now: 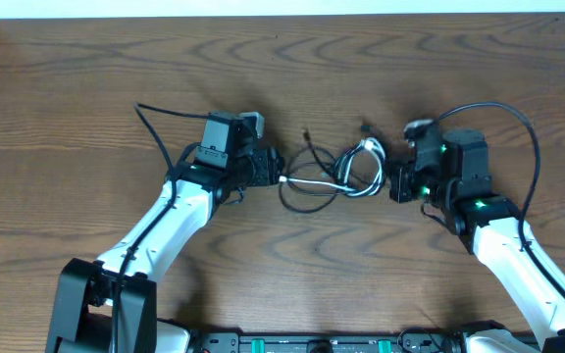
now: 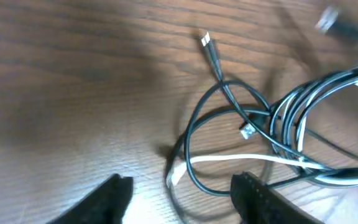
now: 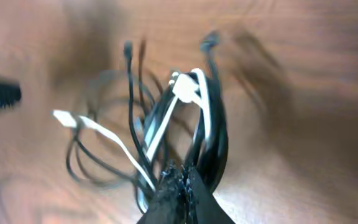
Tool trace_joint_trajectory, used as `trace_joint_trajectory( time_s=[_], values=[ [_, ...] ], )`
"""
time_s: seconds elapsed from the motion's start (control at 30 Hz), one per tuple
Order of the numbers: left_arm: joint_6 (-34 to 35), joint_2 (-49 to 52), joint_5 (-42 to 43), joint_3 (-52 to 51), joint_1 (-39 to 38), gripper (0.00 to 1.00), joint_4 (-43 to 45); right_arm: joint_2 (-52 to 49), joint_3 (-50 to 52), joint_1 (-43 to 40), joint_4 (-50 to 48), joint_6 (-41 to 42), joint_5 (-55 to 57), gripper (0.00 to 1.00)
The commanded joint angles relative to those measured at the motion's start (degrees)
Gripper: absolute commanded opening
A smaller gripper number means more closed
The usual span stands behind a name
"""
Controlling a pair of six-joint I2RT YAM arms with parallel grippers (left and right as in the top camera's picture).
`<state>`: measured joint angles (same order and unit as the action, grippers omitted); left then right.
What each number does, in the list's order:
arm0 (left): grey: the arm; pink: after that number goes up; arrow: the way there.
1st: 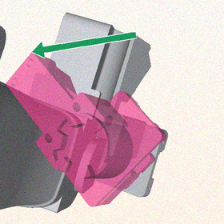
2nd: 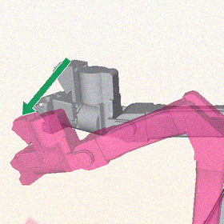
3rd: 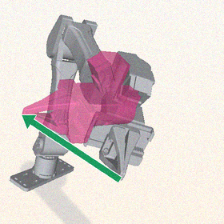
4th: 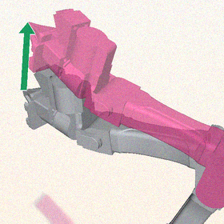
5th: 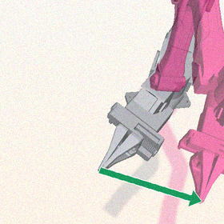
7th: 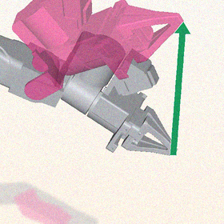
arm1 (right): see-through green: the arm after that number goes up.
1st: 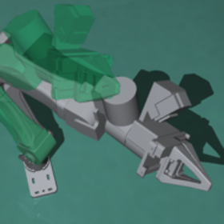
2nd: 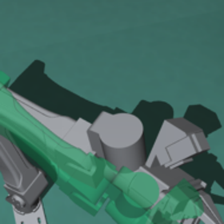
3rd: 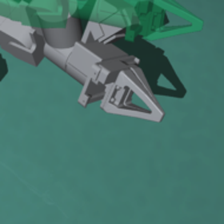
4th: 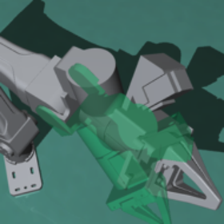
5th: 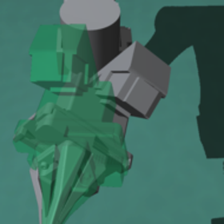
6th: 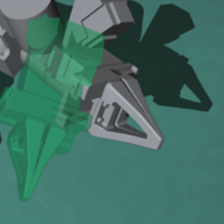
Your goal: Untangle cables
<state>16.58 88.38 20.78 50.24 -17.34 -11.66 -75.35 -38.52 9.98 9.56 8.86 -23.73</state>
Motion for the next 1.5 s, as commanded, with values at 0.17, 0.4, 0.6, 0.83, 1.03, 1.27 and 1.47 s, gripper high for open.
trace_joint_trajectory(
  time_s=[0.17, 0.4, 0.6, 0.83, 1.03, 1.27, 1.47],
  values=[
    [-4.11, -0.74, -0.87, 0.61, 0.20, 0.69, 0.85, 0.37, -0.11, -0.22, -2.25, -1.44, 2.36, 0.42],
    [-4.09, -0.74, -0.87, 0.61, 0.20, 0.69, 1.03, 0.07, -0.09, 2.08, -7.15, 17.44, -0.20, 0.63],
    [-4.04, -0.81, -5.29, 0.61, 0.31, 0.69, 1.22, -6.05, -0.09, 10.14, -5.20, 23.32, 7.17, 0.57],
    [-4.07, -2.60, -12.96, 0.63, 0.31, 0.69, 1.42, -12.70, -0.09, 11.19, -8.74, 16.26, 3.21, 0.70],
    [-4.07, -3.74, -19.17, 0.61, 0.31, 0.69, 1.64, -15.45, -0.09, 14.32, -11.50, 10.82, 3.26, 0.81],
    [-4.07, -3.87, -24.55, 0.63, 0.31, 0.69, 1.42, -17.70, -0.33, 15.89, -14.10, 9.25, 3.19, 0.76],
    [-4.07, -3.87, -24.92, 0.61, 0.31, 0.70, 1.44, -19.74, -5.18, 19.37, -9.60, 1.03, 3.02, 0.67]
  ],
)
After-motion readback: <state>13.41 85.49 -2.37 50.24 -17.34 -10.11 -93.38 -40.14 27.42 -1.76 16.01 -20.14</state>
